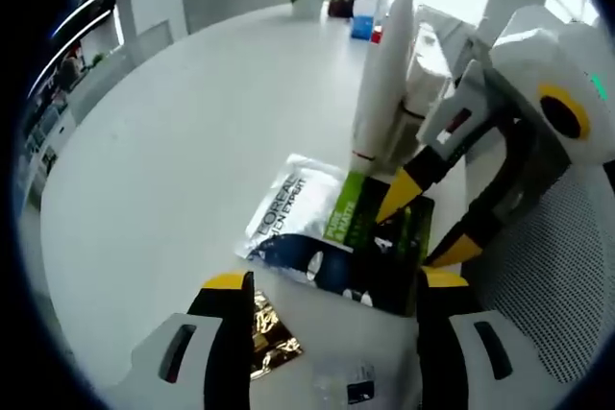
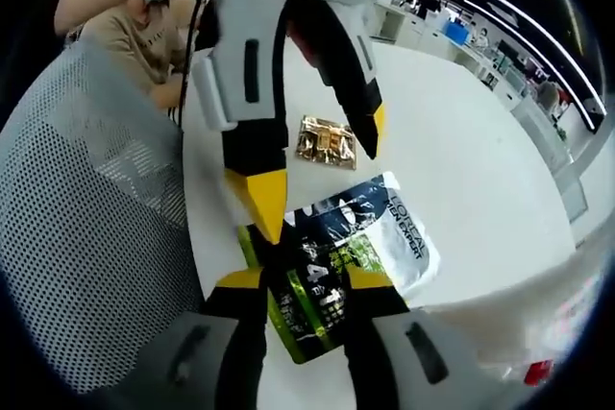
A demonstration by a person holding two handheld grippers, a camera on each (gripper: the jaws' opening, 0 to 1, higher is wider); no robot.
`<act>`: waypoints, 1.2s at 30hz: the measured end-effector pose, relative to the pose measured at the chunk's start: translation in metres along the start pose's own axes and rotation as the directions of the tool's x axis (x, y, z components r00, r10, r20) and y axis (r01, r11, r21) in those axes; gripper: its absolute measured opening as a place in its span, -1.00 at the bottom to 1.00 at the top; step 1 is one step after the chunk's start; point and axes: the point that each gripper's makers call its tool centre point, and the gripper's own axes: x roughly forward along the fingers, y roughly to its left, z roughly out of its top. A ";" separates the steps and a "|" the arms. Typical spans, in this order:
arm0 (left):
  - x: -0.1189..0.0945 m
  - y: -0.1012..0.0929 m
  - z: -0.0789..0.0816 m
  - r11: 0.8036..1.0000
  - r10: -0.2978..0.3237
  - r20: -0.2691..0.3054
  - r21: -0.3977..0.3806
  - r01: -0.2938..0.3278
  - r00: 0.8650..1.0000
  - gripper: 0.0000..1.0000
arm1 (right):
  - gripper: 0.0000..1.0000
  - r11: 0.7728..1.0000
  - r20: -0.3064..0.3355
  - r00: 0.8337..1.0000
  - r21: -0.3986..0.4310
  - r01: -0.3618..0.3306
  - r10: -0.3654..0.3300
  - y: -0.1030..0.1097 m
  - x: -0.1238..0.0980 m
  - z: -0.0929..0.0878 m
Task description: Arrange the skincare products in the storage area until every visible bottle or jar stands upright without overlapping.
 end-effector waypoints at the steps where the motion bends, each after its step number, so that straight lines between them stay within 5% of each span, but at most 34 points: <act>1: -0.002 0.000 0.000 1.000 0.004 0.001 0.001 -0.004 1.000 0.33 | -0.38 1.000 0.006 1.000 -0.003 0.008 -0.008 -0.001 -0.003 0.001; 20: -0.042 -0.017 0.010 0.991 0.121 0.040 0.047 -0.123 0.992 0.40 | -0.33 0.995 0.142 0.985 0.023 0.095 -0.098 -0.001 -0.072 0.022; 29: -0.063 -0.025 0.011 0.986 0.166 0.075 0.015 -0.168 0.983 0.49 | -0.15 0.986 0.231 0.960 0.076 0.146 -0.160 -0.003 -0.112 0.033; 36: -0.080 -0.029 0.011 0.978 0.208 0.095 -0.004 -0.209 0.973 0.55 | 0.04 0.967 0.250 0.939 0.150 0.205 -0.237 -0.018 -0.139 0.023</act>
